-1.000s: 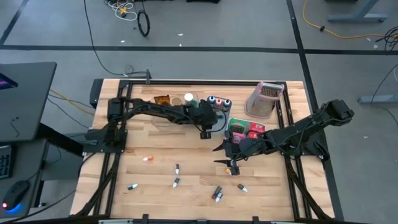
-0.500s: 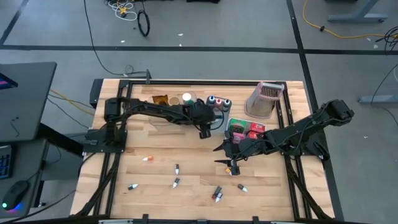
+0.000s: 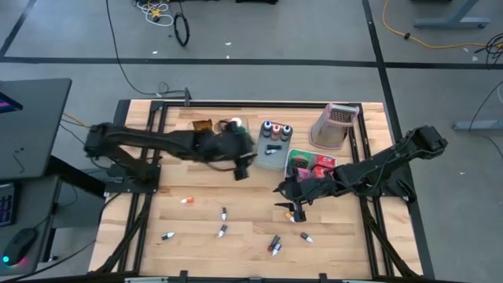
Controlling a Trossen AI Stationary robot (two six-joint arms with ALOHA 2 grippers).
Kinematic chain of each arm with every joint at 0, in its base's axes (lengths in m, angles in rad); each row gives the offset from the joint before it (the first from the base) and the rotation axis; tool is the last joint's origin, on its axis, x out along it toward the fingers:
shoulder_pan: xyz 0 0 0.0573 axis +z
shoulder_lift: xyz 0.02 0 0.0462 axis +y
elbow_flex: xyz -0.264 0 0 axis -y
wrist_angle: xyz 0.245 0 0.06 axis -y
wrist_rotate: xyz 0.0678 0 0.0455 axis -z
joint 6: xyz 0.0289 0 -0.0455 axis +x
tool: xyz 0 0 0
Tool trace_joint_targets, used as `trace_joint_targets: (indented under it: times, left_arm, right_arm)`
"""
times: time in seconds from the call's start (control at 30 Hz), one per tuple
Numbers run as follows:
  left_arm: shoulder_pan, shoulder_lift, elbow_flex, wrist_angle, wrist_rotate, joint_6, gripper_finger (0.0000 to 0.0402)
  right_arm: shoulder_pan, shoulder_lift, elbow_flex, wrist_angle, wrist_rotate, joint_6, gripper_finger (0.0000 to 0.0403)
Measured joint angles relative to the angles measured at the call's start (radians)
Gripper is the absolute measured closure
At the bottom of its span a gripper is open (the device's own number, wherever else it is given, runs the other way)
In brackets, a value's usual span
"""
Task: Pick & Place Kitchen Items
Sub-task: Put the right small black food coloring into the gray bin
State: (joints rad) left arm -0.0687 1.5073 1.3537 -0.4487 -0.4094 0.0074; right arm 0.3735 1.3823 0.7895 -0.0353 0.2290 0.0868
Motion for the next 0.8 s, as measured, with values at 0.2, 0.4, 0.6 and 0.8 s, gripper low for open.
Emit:
trace_joint_targets:
  times: [0.2, 0.4, 0.6, 0.8]
  left_arm:
    - [-0.149, -0.149, -0.004, -0.080, -0.159, 0.007, 0.0228]
    - [-0.270, -0.236, -0.056, -0.080, -0.310, -0.001, 0.0228]
    - [-0.318, -0.259, -0.121, -0.110, -0.505, -0.070, 0.0228]
    - [-0.313, -0.259, -0.143, -0.122, -0.546, -0.079, 0.0228]
  right_arm:
    - [0.071, 0.000, 0.000, -0.179, -0.007, 0.063, 0.0183]
    - [0.113, 0.004, -0.011, -0.327, -0.016, 0.145, 0.0183]
    - [0.114, 0.007, -0.095, -0.303, -0.068, 0.151, 0.0183]
    - [0.107, 0.007, -0.105, -0.270, -0.126, 0.008, 0.0183]
